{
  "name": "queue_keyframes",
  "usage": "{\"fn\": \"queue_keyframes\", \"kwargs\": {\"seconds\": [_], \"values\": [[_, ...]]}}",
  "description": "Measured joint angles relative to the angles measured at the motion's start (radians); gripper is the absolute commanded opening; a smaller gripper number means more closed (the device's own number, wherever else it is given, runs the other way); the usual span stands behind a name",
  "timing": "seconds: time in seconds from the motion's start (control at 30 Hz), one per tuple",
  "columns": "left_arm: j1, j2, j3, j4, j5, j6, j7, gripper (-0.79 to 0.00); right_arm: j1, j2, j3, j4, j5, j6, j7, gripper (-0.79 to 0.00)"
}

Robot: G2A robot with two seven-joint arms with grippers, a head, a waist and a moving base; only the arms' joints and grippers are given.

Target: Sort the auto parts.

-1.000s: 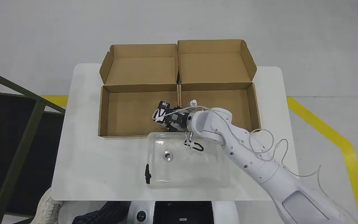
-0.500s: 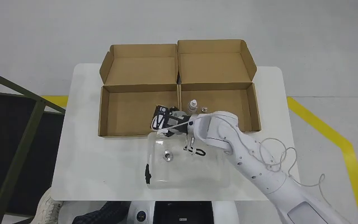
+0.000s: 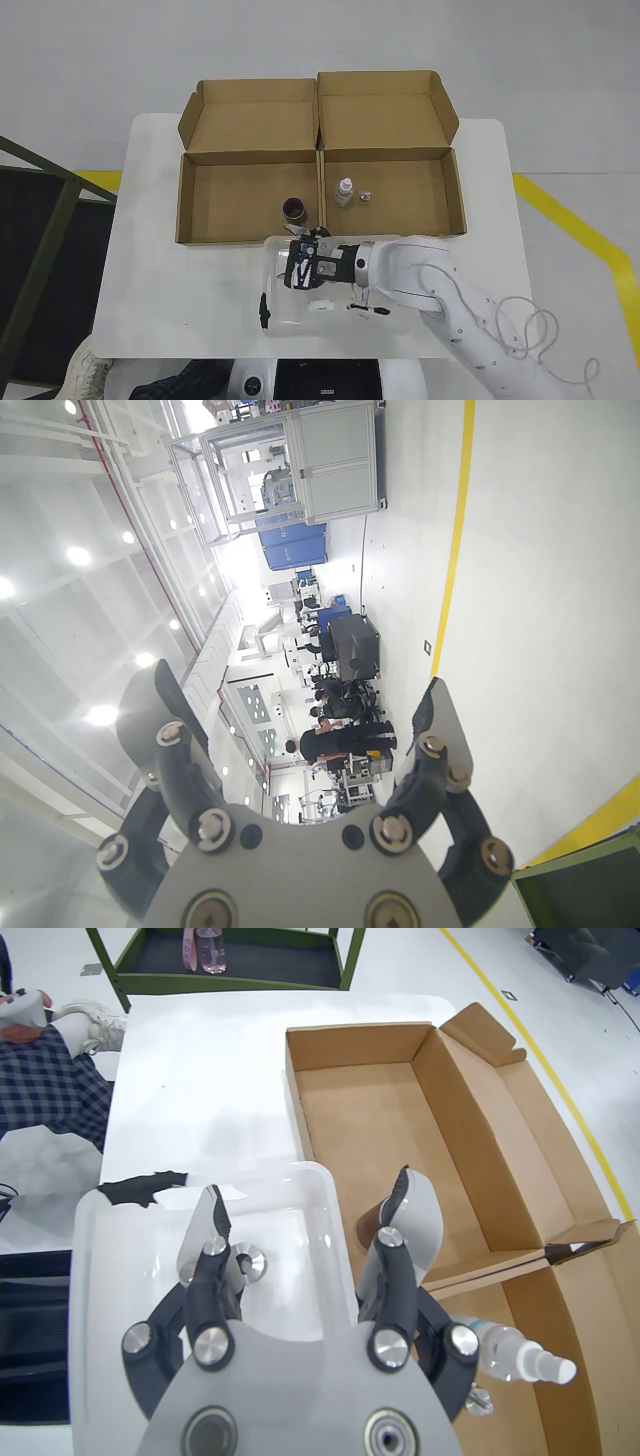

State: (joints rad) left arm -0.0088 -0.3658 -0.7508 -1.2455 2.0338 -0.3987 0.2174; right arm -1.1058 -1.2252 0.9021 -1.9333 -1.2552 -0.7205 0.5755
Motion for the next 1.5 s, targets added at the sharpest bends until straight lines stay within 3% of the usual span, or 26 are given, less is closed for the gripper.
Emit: {"fn": "queue_keyframes", "kwargs": {"seconds": [0.3, 0.73, 1.07, 1.5], "values": [[0.000, 0.000, 0.000, 0.000, 0.000, 0.000, 0.000, 0.000, -0.102, 0.027, 0.027, -0.047, -0.097, -0.061, -0.065, -0.209], [0.000, 0.000, 0.000, 0.000, 0.000, 0.000, 0.000, 0.000, -0.143, 0.042, 0.014, 0.033, -0.249, -0.066, -0.164, -0.200], [0.000, 0.000, 0.000, 0.000, 0.000, 0.000, 0.000, 0.000, -0.127, 0.038, -0.022, 0.113, -0.276, -0.046, -0.212, -0.212], [0.000, 0.000, 0.000, 0.000, 0.000, 0.000, 0.000, 0.000, -0.071, 0.018, -0.083, 0.218, -0.280, 0.009, -0.236, -0.286]]}}
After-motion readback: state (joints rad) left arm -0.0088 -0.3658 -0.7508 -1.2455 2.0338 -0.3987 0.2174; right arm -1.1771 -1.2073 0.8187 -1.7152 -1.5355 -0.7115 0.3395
